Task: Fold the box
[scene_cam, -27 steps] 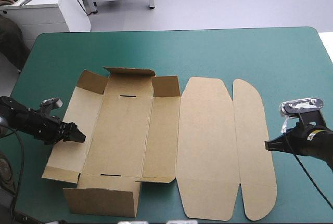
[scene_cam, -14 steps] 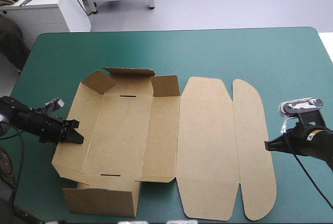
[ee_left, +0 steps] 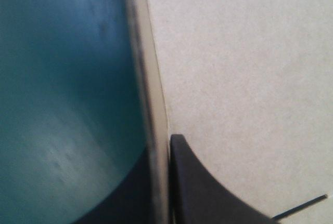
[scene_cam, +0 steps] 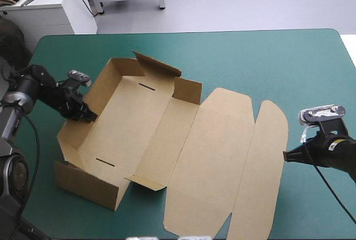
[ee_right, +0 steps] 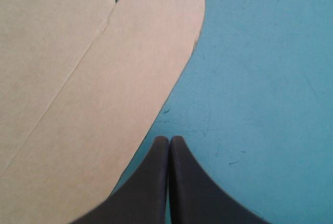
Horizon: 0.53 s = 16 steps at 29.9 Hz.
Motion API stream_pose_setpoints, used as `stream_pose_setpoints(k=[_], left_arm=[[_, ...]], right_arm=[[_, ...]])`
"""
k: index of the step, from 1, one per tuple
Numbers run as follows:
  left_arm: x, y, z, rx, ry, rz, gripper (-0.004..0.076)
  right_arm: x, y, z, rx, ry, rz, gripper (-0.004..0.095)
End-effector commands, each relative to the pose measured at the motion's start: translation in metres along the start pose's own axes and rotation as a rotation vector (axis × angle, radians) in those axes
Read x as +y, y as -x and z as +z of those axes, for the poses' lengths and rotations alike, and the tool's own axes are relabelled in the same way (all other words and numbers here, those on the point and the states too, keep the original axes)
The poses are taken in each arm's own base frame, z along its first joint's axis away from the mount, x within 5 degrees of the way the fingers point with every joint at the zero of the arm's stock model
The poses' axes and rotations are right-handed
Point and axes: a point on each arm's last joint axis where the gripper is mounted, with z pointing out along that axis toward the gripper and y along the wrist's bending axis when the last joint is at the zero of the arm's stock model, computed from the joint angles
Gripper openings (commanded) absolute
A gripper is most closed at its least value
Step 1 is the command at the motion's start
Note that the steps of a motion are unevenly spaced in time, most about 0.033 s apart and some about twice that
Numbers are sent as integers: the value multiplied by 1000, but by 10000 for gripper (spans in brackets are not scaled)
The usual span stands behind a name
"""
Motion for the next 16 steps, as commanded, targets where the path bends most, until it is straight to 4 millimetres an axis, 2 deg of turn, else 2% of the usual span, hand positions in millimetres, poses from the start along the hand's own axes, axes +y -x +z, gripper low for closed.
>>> stream_pose_setpoints(k=[1, 6, 9, 12, 16], left_arm=[[-31, 45, -32, -138, 171, 280, -10], [-76, 100, -45, -311, 377, 560, -10], [-106, 123, -45, -397, 459, 695, -10], [-138, 141, -43, -495, 535, 830, -10], [-176, 150, -43, -582, 599, 981, -10]], right_arm=[[-2, 8, -7, -62, -20, -8, -20], [-2, 8, -7, -61, -20, -6, -20], [-2, 7, -7, -56, -18, -2, -20], [-2, 7, -6, -52, -17, 0, -20], [-2, 7, -6, -51, -15, 1, -20]])
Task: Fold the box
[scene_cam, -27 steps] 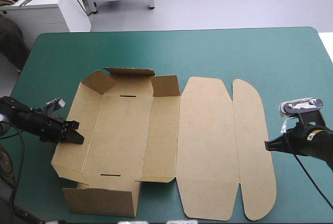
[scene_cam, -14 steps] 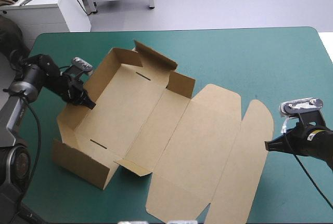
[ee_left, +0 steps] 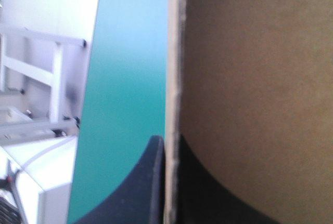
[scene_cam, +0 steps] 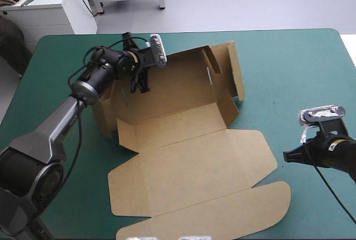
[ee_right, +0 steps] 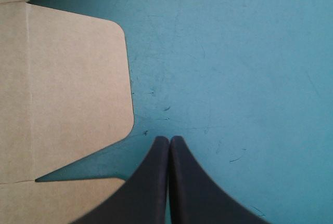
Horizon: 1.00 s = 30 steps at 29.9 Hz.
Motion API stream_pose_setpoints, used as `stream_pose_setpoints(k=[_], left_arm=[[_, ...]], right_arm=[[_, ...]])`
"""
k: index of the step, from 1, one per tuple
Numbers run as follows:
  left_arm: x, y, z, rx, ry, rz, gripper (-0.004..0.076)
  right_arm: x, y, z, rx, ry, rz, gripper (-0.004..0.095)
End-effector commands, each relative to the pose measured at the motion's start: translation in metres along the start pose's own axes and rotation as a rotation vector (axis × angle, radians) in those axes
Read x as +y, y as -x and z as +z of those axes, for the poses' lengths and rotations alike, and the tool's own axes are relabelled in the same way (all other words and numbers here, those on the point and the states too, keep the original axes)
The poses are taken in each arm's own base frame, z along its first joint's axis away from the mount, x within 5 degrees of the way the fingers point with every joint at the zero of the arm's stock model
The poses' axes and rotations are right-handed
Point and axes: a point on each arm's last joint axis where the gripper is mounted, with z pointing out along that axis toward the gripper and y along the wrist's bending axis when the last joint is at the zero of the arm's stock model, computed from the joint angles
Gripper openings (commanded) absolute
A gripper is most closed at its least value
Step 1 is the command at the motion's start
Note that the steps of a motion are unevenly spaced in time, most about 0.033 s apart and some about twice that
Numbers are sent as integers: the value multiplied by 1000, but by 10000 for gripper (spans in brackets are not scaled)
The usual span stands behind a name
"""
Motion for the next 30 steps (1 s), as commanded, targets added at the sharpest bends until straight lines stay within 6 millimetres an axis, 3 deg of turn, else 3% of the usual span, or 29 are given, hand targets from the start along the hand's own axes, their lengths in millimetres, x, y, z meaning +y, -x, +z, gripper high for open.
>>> stream_pose_setpoints(k=[1, 9, 16, 25, 30], left_arm=[[9, 45, -37, -186, 194, 104, -10], [-26, 93, -52, -241, 246, 268, -10], [-51, 123, -66, -283, 325, 245, -10], [-99, 126, -50, -291, 407, 306, -10], [-111, 121, -39, -296, 440, 343, -10]], right_arm=[[-2, 7, -7, -59, -17, 1, -20], [-2, 8, -7, -63, -18, 2, -20], [-2, 8, -7, -63, -18, 0, -20], [-2, 11, -14, -63, -17, -3, -20], [-2, 15, -21, -74, -16, -2, -20]])
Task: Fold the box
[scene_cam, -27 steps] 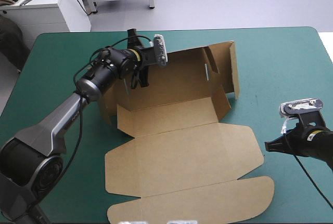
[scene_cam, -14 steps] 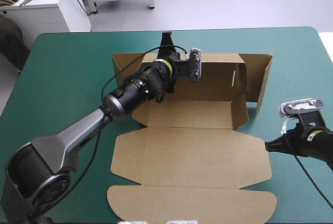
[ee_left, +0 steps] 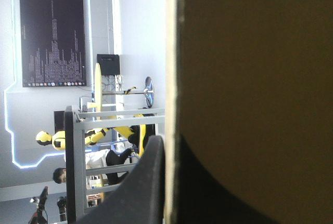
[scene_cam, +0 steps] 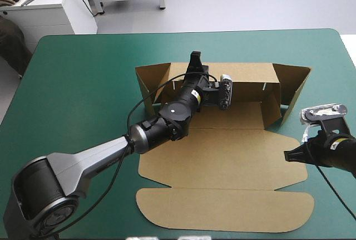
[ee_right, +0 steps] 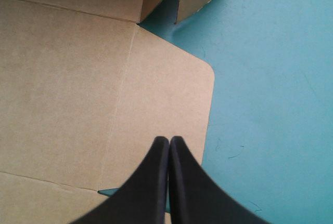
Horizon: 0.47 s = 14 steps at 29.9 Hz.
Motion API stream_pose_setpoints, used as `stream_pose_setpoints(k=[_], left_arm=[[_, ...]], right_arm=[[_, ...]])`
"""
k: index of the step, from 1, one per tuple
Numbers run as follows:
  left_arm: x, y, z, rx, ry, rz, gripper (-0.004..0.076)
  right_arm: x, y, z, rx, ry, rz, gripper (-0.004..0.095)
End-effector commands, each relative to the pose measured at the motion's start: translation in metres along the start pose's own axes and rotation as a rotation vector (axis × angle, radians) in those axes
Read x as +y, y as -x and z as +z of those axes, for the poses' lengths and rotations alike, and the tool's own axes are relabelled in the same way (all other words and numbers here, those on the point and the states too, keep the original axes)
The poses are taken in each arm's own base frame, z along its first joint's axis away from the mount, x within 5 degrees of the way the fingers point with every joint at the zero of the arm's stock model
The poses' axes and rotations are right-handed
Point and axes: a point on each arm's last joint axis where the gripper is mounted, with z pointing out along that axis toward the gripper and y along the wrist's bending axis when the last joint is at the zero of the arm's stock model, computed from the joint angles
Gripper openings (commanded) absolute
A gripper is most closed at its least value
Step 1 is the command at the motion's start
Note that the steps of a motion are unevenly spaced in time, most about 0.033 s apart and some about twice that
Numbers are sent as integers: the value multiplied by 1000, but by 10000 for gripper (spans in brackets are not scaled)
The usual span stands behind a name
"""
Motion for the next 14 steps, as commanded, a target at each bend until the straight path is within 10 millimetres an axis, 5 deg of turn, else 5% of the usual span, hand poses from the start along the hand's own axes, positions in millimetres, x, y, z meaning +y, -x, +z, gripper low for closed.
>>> stream_pose_setpoints(k=[1, 6, 14], left_arm=[[20, 5, -15, -47, 101, -9, -10], [15, 3, -9, -9, 105, 14, -10], [11, 3, -5, -9, 100, 31, -10]], right_arm=[[-2, 12, -13, -80, -17, 1, -20], [-2, 18, -29, -86, -19, -6, -19], [-1, 37, -81, -176, -31, -7, 33]])
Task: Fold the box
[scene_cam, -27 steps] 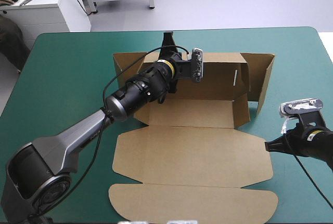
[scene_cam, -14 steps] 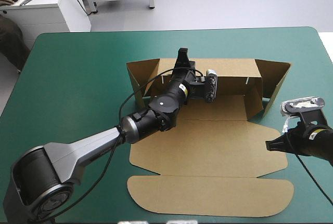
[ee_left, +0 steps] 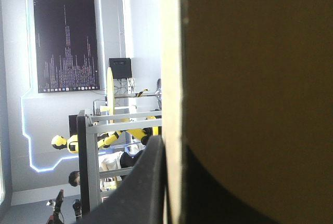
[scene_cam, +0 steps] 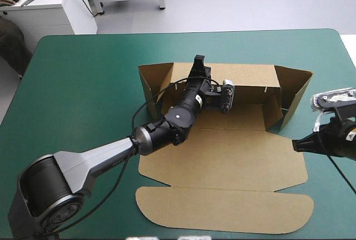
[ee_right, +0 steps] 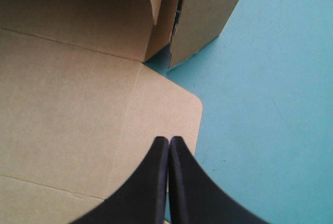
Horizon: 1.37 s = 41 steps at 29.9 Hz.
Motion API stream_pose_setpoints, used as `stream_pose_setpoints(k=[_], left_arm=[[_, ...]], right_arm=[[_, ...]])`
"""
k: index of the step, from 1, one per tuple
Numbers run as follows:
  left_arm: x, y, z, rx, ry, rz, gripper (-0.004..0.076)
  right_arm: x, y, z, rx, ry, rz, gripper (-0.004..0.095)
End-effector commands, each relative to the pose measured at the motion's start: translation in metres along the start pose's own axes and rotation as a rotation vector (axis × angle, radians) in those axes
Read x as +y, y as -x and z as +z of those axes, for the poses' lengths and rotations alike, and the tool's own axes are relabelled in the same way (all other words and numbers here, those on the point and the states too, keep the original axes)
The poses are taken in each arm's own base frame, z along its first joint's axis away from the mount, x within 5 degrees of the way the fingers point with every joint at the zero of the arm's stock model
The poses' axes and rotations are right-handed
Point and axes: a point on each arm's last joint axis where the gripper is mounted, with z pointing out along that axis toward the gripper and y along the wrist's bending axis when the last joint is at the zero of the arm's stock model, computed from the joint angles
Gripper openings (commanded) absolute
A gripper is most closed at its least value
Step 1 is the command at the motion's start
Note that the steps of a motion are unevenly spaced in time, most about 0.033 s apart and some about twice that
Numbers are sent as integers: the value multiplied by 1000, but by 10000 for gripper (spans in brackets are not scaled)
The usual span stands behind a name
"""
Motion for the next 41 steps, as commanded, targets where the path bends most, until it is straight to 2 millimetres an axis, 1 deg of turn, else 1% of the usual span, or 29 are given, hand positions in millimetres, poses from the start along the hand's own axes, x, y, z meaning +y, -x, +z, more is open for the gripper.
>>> stream_pose_setpoints(k=[1, 4, 7, 10, 11, 15, 20, 26, 30, 32, 35, 36, 41], left_arm=[[23, 3, -13, -9, 75, -16, -10], [22, 3, -11, -7, 74, -11, -10], [21, 3, -10, -6, 72, -7, -10], [20, 3, -10, -6, 71, -6, -10], [20, 3, -10, -6, 71, -6, -10], [20, 3, -10, -5, 72, -18, -10], [20, 2, -10, 0, 74, -18, -10], [20, 2, -10, 2, 74, -31, -10], [20, 2, -10, 2, 74, -31, -10], [20, 2, -10, 2, 74, -31, -10], [20, 2, -10, 2, 74, -31, -10], [20, 2, -10, 2, 74, -31, -10], [20, 2, -10, 2, 74, -31, -10]], right_arm=[[-1, 14, -29, -87, -18, 17, 73], [-1, 16, -40, -106, -18, 83, 249], [2, 17, -44, -127, 2, 99, 428], [2, 16, -47, -136, 1, 98, 533], [2, 16, -47, -139, -4, 97, 547], [-2, 19, -48, -172, -44, 88, 559], [-4, 27, -50, -271, -63, 86, 558], [-5, 31, -51, -314, -69, 83, 535], [-12, 43, -51, -411, -139, 69, 535], [-18, 53, -45, -415, -172, 96, 535], [-30, 71, -25, -321, -235, 88, 535], [-34, 79, -21, -309, -253, 79, 535], [-49, 128, 11, -252, -276, 77, 535]])
